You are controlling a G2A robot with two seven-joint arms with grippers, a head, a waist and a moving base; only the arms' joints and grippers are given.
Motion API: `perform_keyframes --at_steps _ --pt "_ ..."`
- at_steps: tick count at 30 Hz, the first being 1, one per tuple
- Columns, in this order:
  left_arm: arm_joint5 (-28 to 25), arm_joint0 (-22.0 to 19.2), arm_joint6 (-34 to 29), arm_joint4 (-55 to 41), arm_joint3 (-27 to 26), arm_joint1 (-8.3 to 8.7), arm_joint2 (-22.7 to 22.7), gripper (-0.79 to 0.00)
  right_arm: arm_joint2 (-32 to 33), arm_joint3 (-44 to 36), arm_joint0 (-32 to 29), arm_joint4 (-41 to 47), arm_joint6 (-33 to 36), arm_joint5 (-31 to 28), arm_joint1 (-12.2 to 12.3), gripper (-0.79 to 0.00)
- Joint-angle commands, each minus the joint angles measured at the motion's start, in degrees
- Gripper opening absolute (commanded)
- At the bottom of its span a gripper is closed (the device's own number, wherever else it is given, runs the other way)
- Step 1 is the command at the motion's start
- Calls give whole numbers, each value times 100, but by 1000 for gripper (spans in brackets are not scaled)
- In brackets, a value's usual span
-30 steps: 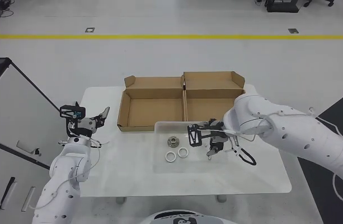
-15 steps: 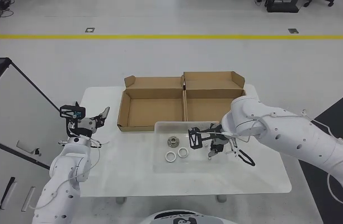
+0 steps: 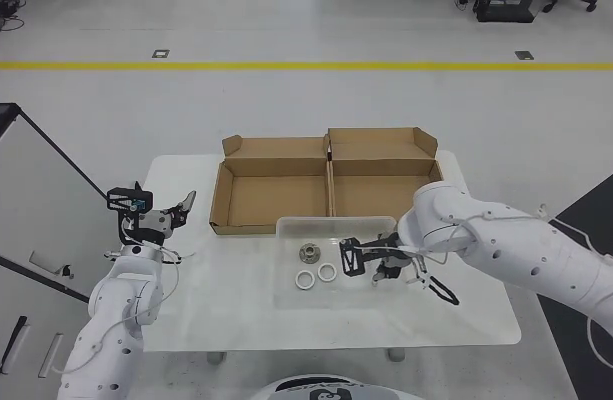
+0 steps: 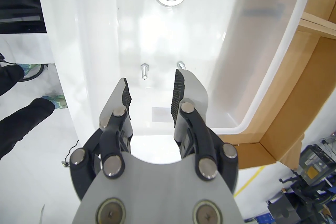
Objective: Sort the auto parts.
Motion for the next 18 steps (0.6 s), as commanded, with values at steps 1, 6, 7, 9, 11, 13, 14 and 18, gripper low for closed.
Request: perform_keyframes --at_steps 1,6,7,9,11,13,14,18 --pt "0 0 0 0 0 0 0 0 -15 -18 -24 -8 -4 -4 28 -406" --pt "0 0 0 0 0 0 0 0 -50 -34 -67 -61 -58 -58 97 -403" --pt "0 0 0 0 0 0 0 0 -55 -46 -80 -68 -63 -63 109 -403" --pt "0 0 0 0 0 0 0 0 -65 -71 -105 -68 -69 -69 134 -403" --pt "0 0 0 0 0 0 0 0 -70 -73 -124 -104 -83 -83 155 -403" --pt "0 0 0 0 0 0 0 0 -65 -76 -140 -106 -93 -93 171 -406" --pt "0 0 0 0 0 0 0 0 -64 -83 -146 -109 -100 -100 177 -409" --pt "0 0 0 0 0 0 0 0 -50 -98 -182 -100 -104 -104 190 -409"
